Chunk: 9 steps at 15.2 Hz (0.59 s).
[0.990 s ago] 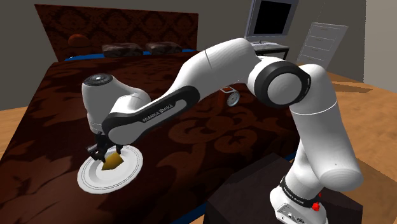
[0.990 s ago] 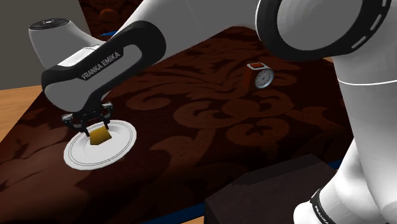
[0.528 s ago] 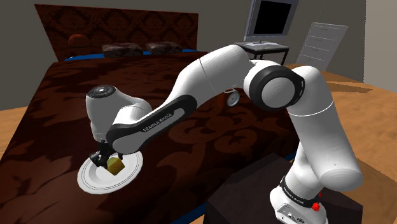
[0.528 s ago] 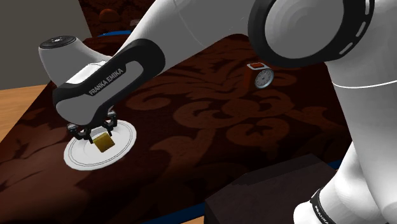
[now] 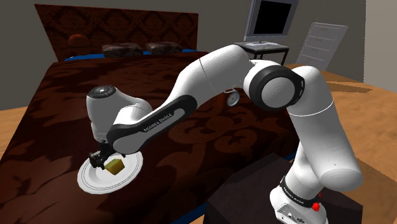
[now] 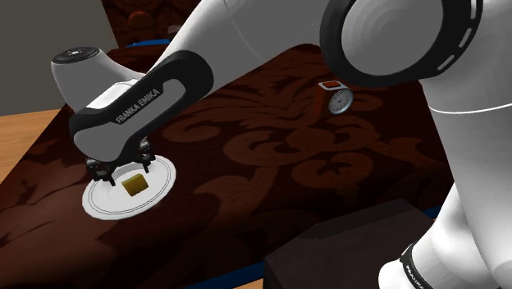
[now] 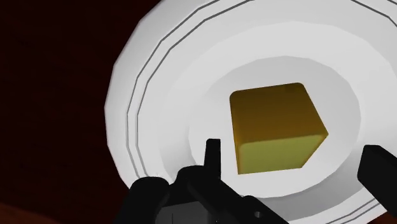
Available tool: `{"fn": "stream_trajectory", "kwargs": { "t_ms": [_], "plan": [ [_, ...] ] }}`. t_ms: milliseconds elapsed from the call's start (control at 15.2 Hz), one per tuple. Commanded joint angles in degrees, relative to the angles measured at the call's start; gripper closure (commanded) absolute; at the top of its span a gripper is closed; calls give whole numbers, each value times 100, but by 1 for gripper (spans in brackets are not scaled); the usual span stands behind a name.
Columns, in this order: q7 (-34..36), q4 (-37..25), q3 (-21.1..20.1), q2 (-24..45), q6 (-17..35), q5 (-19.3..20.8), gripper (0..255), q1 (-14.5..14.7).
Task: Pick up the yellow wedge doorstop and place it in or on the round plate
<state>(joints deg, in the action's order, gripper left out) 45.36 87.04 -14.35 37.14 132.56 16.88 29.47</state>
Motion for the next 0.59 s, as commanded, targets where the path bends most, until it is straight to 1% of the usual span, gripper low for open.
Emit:
{"fn": "stream_trajectory", "kwargs": {
  "t_ms": [0, 198, 462, 528],
  "plan": [
    [1, 1, 1, 2, -1, 0, 0, 0],
    [-3, -5, 1, 8, -1, 0, 0, -2],
    [-76, 63, -105, -486, -420, -140, 0, -59],
    [-76, 63, -104, -486, -420, -140, 0, -59]
  ]
}}
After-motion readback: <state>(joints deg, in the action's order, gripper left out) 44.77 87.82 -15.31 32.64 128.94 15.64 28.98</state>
